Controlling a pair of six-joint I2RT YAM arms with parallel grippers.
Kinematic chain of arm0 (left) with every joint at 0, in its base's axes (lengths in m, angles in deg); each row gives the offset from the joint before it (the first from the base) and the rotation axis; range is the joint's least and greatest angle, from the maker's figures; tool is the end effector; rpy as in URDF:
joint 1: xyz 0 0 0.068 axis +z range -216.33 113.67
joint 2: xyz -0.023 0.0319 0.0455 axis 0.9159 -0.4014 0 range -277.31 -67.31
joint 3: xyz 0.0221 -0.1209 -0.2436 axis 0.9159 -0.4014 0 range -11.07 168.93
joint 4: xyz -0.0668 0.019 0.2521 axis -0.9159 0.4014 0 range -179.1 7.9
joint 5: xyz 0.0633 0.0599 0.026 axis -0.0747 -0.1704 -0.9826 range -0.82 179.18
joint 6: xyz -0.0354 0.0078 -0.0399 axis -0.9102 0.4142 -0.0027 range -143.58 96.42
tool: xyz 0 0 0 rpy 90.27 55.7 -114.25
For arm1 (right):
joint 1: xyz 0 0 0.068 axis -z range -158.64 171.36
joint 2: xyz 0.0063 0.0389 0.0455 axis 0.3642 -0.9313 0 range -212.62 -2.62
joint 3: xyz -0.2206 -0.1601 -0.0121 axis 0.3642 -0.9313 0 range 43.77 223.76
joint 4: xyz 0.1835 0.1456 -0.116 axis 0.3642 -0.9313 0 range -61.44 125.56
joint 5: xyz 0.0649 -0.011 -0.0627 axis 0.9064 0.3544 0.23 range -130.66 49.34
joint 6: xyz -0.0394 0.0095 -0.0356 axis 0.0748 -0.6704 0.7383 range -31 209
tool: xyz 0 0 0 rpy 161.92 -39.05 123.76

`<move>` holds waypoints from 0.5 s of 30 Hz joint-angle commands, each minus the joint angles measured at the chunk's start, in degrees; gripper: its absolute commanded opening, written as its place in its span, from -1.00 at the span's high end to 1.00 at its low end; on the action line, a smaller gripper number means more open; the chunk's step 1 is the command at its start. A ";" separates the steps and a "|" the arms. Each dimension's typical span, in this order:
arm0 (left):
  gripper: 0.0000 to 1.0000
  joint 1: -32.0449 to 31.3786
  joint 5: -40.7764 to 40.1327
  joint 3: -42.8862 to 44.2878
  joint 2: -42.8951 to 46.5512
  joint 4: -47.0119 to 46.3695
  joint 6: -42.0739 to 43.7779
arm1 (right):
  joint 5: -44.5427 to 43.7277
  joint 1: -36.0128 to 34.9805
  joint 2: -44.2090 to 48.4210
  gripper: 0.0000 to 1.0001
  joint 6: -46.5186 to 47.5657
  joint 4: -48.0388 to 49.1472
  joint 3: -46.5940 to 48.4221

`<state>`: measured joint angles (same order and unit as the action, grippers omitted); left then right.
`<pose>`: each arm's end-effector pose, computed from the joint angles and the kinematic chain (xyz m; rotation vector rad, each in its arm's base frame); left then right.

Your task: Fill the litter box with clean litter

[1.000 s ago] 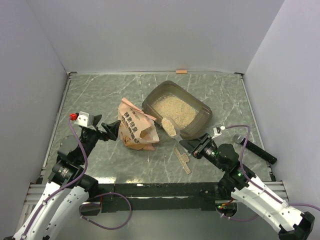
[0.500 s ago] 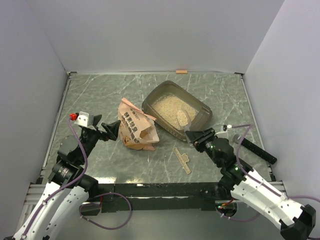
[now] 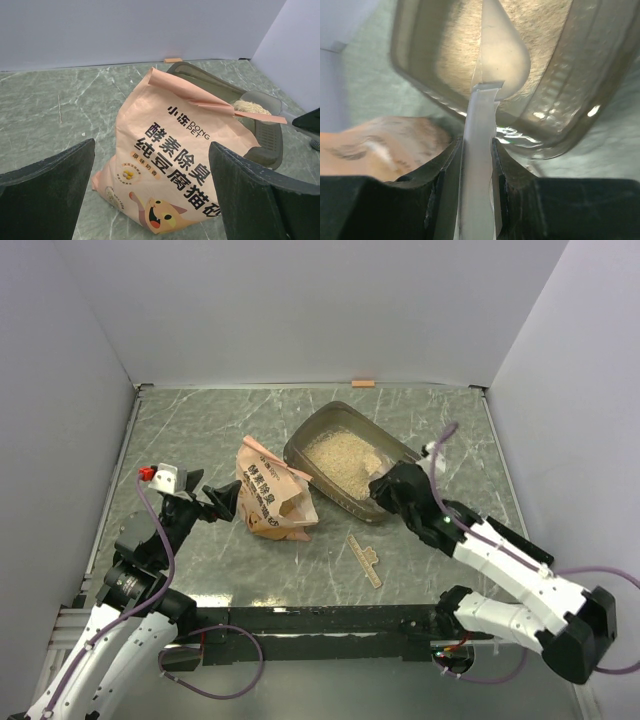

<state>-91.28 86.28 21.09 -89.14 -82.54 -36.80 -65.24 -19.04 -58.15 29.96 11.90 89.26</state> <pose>0.1046 -0.0467 0.3218 0.1147 1.5210 -0.4959 0.1700 0.1253 0.2885 0.5924 2.0699 0.5718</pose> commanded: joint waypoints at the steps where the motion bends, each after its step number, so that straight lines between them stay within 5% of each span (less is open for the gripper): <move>1: -0.99 -0.19 0.17 1.50 0.73 -2.17 -0.67 | -2.06 1.38 -7.21 1.00 11.91 -9.37 12.47; 15: -0.99 -0.19 0.35 1.59 1.26 -2.17 -0.59 | 4.63 1.21 -24.28 1.00 30.30 -28.36 32.99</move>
<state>-91.28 86.28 21.09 -88.50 -82.47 -36.80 -61.52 -17.86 -82.32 53.96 -9.50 117.76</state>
